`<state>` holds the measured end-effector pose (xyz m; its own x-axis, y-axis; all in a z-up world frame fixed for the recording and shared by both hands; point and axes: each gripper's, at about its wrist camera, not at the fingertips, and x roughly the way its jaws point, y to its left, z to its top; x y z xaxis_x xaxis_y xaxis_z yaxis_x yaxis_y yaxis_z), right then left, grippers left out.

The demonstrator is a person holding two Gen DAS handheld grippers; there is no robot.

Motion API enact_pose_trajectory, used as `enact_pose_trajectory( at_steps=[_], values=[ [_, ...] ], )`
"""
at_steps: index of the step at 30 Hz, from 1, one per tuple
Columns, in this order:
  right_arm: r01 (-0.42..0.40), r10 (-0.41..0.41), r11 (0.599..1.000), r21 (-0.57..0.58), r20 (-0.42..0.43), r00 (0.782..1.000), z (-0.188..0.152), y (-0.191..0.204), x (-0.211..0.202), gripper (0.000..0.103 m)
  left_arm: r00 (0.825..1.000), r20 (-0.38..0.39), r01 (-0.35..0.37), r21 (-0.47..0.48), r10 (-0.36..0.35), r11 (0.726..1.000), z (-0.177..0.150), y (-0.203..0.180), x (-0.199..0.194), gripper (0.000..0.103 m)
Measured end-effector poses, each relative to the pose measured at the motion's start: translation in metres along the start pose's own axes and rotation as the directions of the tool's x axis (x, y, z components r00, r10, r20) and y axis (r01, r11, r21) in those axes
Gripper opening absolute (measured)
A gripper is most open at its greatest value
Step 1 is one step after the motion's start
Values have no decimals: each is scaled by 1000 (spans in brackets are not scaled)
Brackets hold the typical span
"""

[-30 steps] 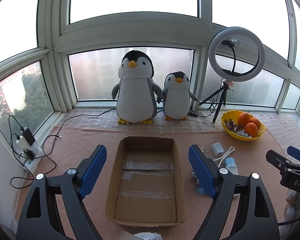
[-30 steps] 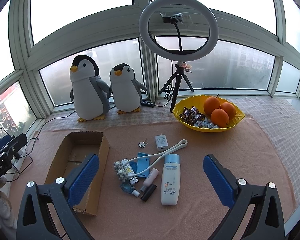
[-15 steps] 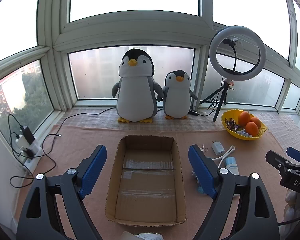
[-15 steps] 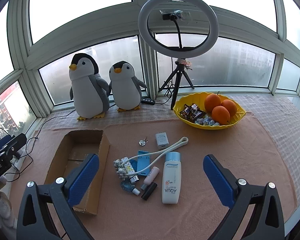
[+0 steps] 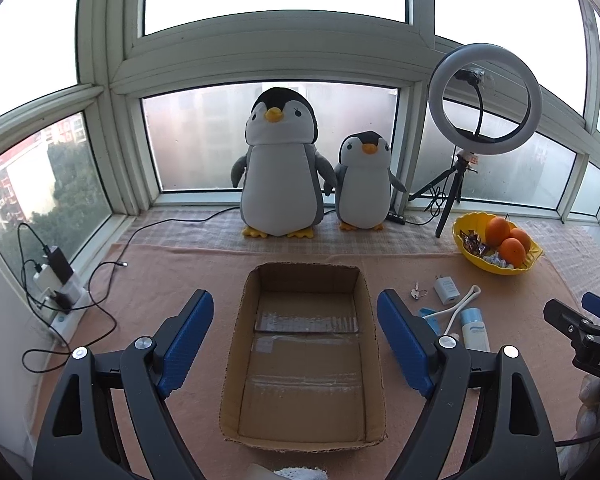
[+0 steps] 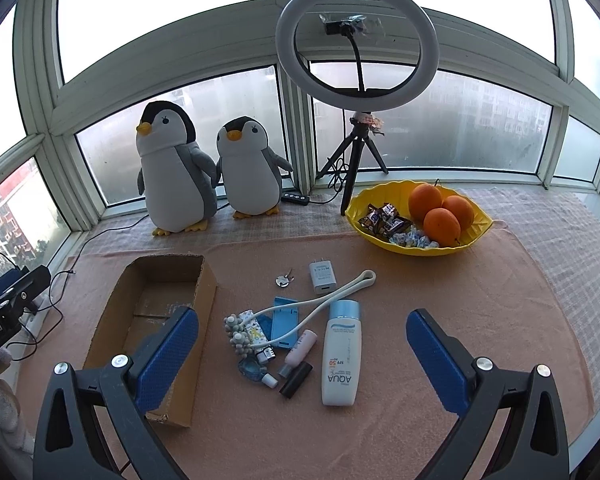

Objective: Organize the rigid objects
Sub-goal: 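Move the right tool to the AQUA sunscreen bottle and close on it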

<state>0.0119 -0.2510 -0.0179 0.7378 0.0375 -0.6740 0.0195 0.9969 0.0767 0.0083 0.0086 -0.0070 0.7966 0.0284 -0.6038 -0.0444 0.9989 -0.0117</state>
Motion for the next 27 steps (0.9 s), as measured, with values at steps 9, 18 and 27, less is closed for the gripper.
enact_pose_trajectory(
  at_steps=[9, 18, 27],
  values=[
    [19, -19, 1000, 7, -19, 1000, -5, -8, 11, 103, 996, -71, -62, -24, 60, 998, -14, 30, 20, 84],
    [42, -41, 999, 18, -44, 998, -11, -22, 22, 103, 974, -208, -96, -37, 86, 995, -44, 53, 60, 84],
    [104, -101, 994, 29, -96, 990, -20, -45, 43, 103, 927, -360, -121, -10, 109, 993, -86, 58, 106, 84]
  ],
)
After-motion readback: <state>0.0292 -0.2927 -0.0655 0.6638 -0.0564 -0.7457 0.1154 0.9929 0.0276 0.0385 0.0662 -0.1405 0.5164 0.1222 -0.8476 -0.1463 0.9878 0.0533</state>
